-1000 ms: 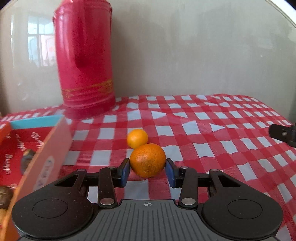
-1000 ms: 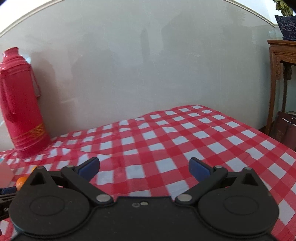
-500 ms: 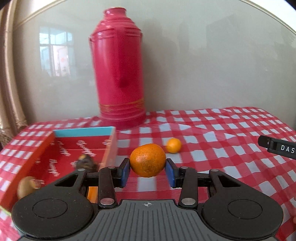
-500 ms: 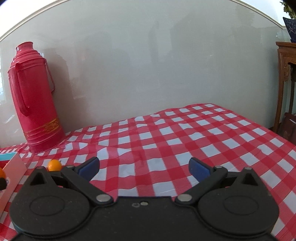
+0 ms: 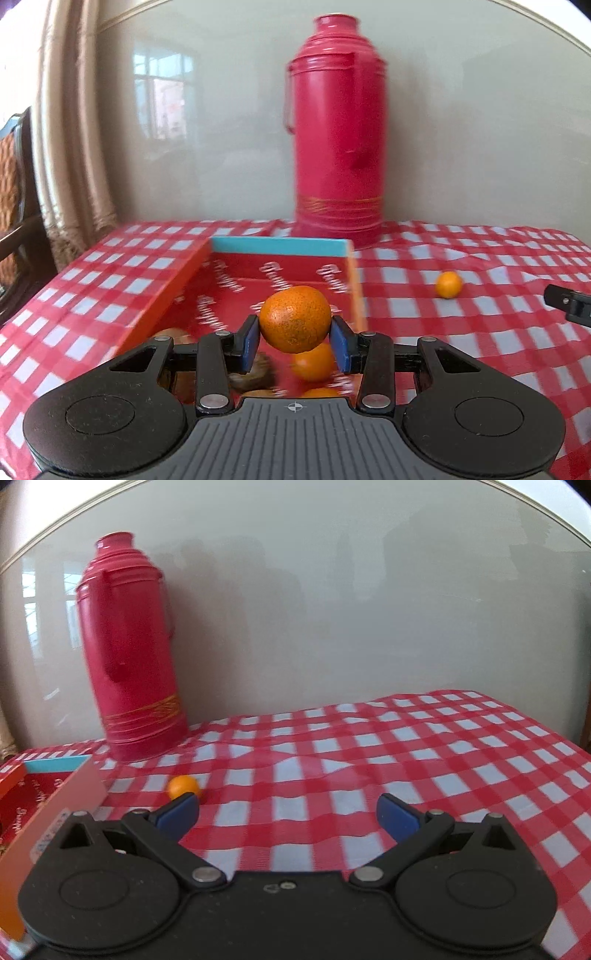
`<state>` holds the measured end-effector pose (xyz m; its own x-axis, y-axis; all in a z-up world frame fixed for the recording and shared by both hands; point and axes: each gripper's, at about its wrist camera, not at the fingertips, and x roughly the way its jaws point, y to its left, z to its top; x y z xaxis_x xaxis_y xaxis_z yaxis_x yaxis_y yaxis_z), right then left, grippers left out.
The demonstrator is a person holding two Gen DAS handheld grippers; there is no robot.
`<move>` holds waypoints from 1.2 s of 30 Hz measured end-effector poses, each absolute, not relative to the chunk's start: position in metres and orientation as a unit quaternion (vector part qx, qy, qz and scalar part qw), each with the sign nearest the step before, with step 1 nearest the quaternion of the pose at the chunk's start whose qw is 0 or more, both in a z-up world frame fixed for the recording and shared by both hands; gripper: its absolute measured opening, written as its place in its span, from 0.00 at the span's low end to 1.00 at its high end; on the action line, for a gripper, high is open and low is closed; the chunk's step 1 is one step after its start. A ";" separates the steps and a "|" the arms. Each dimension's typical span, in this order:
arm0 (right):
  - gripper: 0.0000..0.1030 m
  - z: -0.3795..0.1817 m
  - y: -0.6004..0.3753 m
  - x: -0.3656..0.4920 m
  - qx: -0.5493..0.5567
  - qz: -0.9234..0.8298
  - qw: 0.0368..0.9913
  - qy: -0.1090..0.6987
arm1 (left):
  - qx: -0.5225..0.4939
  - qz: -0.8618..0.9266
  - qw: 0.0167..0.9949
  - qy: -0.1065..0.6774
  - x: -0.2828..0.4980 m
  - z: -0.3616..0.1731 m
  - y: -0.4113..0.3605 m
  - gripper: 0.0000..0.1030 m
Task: Organize fruits
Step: 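Carry the orange into the box and open the left gripper, then reach the right gripper to the small mandarin and grasp it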
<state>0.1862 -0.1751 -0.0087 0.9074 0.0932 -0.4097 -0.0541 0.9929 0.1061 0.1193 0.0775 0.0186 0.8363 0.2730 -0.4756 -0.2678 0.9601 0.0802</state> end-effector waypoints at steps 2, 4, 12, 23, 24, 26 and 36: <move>0.95 -0.008 -0.166 0.186 0.042 0.046 0.976 0.210 | 0.001 0.152 0.957 0.246 0.115 0.017 0.088 0.40; 0.95 -0.008 -0.156 0.186 0.036 0.054 0.976 0.208 | 0.001 0.161 0.956 0.244 0.111 0.015 0.096 0.76; 0.95 -0.008 -0.129 0.185 0.009 0.081 0.975 0.206 | 0.000 0.205 0.958 0.201 0.093 0.021 0.123 1.00; 0.77 -0.010 -0.102 0.204 -0.034 0.104 0.970 0.219 | -0.024 0.243 0.946 0.213 0.085 0.009 0.176 1.00; 0.73 -0.010 -0.100 0.208 -0.033 0.105 0.969 0.222 | -0.026 0.245 0.946 0.212 0.084 0.009 0.181 1.00; 0.71 -0.012 -0.096 0.217 -0.029 0.107 0.967 0.231 | -0.034 0.250 0.945 0.209 0.082 0.010 0.190 1.00; 0.56 -0.022 -0.080 0.251 -0.029 0.108 0.959 0.261 | -0.049 0.271 0.936 0.218 0.084 0.004 0.230 1.00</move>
<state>0.2506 -0.0799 -0.0223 0.8407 0.1916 -0.5065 -0.2217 0.9751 0.0008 0.0841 0.2303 0.0039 0.7587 0.4851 -0.4348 -0.5282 0.8488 0.0253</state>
